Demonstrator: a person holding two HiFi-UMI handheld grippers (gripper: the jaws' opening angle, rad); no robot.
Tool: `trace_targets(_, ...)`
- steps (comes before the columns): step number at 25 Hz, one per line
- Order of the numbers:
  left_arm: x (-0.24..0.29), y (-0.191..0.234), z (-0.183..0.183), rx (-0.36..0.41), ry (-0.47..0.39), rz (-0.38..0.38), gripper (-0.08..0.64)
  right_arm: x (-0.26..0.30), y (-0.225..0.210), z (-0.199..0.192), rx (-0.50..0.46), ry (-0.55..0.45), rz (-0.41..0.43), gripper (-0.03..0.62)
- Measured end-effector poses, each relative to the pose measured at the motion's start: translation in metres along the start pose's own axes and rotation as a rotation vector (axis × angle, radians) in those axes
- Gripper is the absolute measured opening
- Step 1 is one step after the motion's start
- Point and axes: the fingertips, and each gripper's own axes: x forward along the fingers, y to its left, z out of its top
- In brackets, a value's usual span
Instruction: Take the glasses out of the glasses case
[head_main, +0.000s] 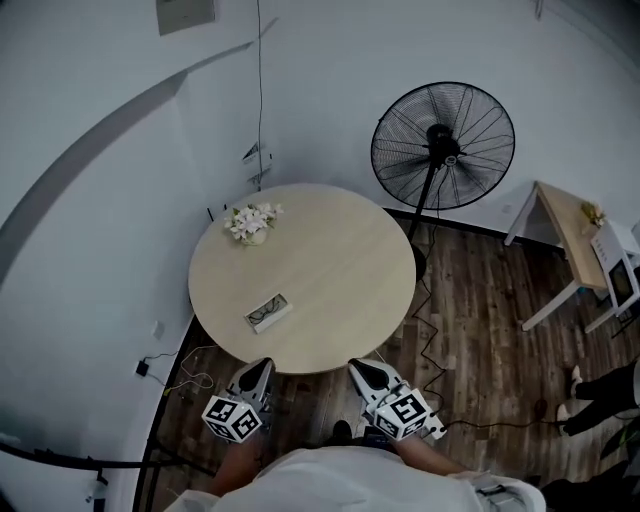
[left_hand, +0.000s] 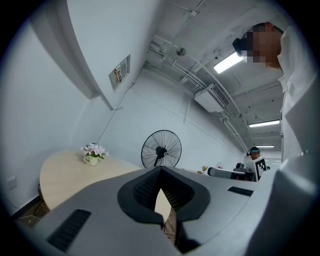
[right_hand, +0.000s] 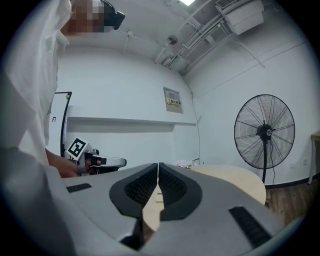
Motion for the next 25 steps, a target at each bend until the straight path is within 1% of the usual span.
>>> trace_targets(4, 0.038, 0.005, 0.013, 0.021, -0.018, 0.059, 0.008, 0.015, -0.048, 0.004, 0.024, 0.0, 0.042, 0.025)
trace_targets(9, 0.064, 0.007, 0.023, 0.013, -0.048, 0.115, 0.008, 0.033, -0.091, 0.0, 0.043, -0.002, 0.075, 0.025)
trace_targets(13, 0.072, 0.019, 0.027, 0.044, -0.038, 0.145, 0.008, 0.05, -0.103, -0.006, 0.08, -0.011, 0.096, 0.025)
trace_targets(19, 0.085, 0.053, 0.033, 0.079, -0.035, 0.202, 0.008, 0.071, -0.111, -0.018, 0.077, 0.015, 0.129, 0.025)
trace_targets(22, 0.098, 0.075, 0.032, 0.076, -0.039, 0.201, 0.008, 0.084, -0.126, -0.022, 0.067, 0.035, 0.109, 0.025)
trace_targets(25, 0.107, 0.095, 0.033, 0.049, -0.051, 0.184, 0.008, 0.101, -0.139, -0.025, 0.071, 0.065, 0.099, 0.025)
